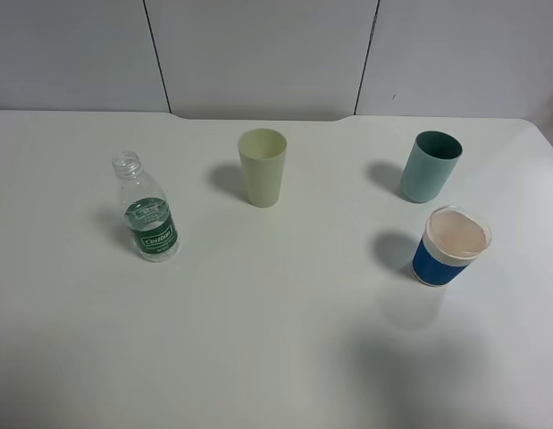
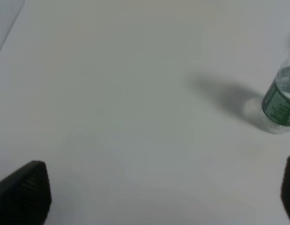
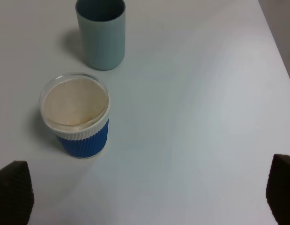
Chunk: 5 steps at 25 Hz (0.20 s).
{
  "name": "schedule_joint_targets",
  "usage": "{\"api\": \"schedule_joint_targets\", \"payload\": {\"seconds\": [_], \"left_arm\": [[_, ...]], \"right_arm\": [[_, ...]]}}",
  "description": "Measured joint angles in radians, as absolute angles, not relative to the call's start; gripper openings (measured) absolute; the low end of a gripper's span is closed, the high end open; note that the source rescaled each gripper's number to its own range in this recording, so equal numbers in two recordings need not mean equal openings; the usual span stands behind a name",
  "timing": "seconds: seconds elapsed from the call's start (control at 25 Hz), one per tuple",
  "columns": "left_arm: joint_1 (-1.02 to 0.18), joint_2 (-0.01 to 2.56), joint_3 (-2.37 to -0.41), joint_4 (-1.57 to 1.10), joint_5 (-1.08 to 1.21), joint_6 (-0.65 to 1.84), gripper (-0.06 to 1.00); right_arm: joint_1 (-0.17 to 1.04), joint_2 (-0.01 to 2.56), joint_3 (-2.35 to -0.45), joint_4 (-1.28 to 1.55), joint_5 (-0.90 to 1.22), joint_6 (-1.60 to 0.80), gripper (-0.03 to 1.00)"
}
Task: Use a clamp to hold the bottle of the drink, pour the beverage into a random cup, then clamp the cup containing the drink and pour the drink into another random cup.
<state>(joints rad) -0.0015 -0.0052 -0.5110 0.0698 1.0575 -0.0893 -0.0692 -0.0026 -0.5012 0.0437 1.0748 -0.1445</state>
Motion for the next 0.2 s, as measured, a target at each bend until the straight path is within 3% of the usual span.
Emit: {"api": "schedule_joint_targets", "payload": {"seconds": [0.2], "left_arm": [[-0.002,-0.005,-0.511,0.07,1.058,-0.089,1.0]], "right_arm": [[-0.069,-0.003,-0.501,0.044,1.075,-0.144,1.0]]}}
